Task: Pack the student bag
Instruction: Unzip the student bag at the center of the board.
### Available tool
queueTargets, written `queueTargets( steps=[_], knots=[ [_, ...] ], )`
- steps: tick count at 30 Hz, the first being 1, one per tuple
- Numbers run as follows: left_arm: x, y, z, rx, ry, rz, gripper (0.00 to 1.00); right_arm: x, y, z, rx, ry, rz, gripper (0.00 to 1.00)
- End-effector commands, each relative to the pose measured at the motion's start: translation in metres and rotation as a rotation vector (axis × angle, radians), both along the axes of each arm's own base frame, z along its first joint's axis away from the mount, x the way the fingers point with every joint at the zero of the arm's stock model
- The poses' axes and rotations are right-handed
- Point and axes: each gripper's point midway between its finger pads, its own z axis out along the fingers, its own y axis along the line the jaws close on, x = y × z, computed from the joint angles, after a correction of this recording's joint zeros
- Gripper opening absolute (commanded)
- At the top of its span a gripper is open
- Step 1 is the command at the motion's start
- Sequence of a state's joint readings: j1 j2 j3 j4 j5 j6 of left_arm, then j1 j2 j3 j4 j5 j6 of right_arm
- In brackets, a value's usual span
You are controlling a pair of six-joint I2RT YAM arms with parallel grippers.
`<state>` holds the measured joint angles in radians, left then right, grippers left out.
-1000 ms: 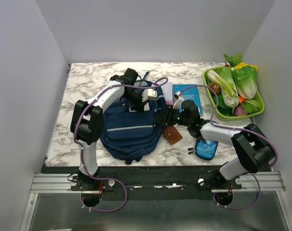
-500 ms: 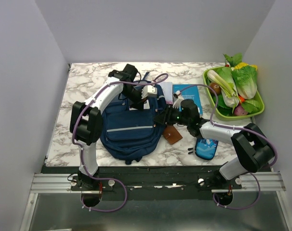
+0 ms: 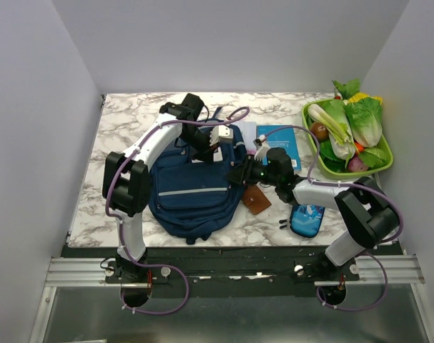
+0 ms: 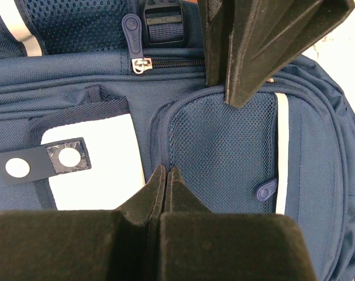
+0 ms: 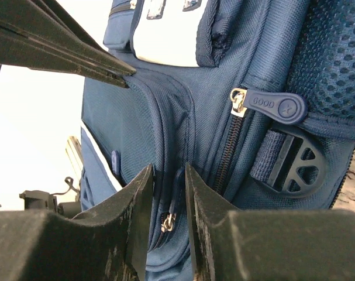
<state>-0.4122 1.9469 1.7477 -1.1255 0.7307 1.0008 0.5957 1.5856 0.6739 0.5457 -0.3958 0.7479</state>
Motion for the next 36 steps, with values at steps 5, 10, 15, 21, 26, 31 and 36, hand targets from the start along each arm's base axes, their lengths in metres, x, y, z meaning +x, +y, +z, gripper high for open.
queueTargets(
  steps=[5, 10, 15, 21, 26, 31, 36],
  knots=[
    [-0.008, -0.016, 0.040, -0.117, -0.019, -0.020, 0.00, -0.006, 0.001, 0.011, 0.061, -0.026, 0.013, 0.20],
    [-0.004, -0.015, 0.036, -0.108, -0.023, -0.007, 0.00, -0.017, -0.018, 0.001, 0.012, -0.033, -0.030, 0.17],
    [-0.003, -0.014, 0.039, -0.111, -0.031, -0.003, 0.00, -0.021, -0.029, -0.012, -0.028, -0.024, -0.062, 0.27],
    [-0.008, -0.009, 0.038, -0.095, -0.029, -0.017, 0.00, -0.014, -0.055, 0.015, -0.075, -0.124, -0.128, 0.44],
    [-0.012, -0.010, 0.042, -0.107, -0.020, -0.023, 0.00, 0.002, -0.067, 0.025, -0.162, -0.134, -0.147, 0.45],
    [-0.012, -0.011, 0.045, -0.116, -0.024, -0.018, 0.00, 0.017, -0.056, 0.028, -0.201, -0.107, -0.134, 0.43],
    [-0.010, -0.011, 0.045, -0.116, -0.028, -0.016, 0.00, 0.016, -0.042, 0.022, -0.263, -0.099, -0.102, 0.43]
  ],
)
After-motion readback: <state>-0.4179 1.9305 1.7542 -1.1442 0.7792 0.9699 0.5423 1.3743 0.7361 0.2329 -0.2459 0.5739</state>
